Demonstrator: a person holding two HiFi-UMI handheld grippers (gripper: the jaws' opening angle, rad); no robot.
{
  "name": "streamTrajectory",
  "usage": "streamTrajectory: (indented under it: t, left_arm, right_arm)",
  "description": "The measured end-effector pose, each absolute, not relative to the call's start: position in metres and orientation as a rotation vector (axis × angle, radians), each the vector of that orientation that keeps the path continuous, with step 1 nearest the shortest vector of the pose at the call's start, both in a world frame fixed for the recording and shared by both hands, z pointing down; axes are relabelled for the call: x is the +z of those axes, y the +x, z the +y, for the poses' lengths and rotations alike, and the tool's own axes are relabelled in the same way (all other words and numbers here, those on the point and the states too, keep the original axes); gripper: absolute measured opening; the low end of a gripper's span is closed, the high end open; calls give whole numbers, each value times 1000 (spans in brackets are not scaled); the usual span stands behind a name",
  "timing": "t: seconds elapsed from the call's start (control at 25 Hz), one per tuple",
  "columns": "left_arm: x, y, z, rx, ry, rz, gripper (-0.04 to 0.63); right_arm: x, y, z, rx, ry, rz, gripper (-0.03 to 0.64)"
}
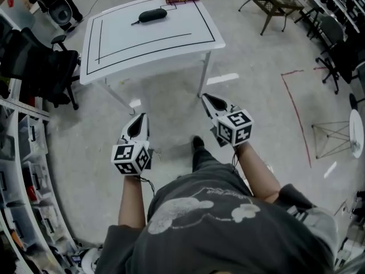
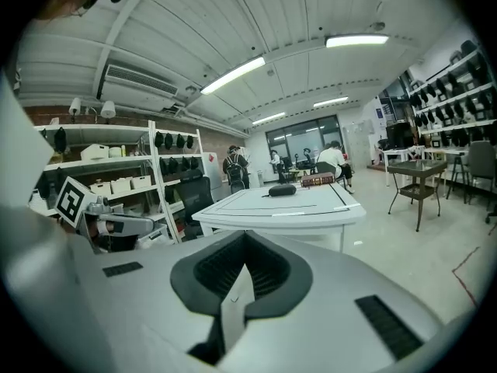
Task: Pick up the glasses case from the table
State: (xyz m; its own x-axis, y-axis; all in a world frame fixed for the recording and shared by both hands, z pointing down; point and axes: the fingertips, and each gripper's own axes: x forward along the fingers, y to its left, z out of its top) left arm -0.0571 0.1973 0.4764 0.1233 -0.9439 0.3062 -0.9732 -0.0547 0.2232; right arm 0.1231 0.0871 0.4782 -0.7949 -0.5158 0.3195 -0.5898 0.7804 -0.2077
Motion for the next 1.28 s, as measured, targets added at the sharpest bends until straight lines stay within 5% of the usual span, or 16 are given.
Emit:
streamTrajectory:
  t: [1.28]
  left_arm:
    - [479,-130,-78,261,2002,-1969,2]
  right_arm:
    - [505,40,-193,459,683,-2727,0]
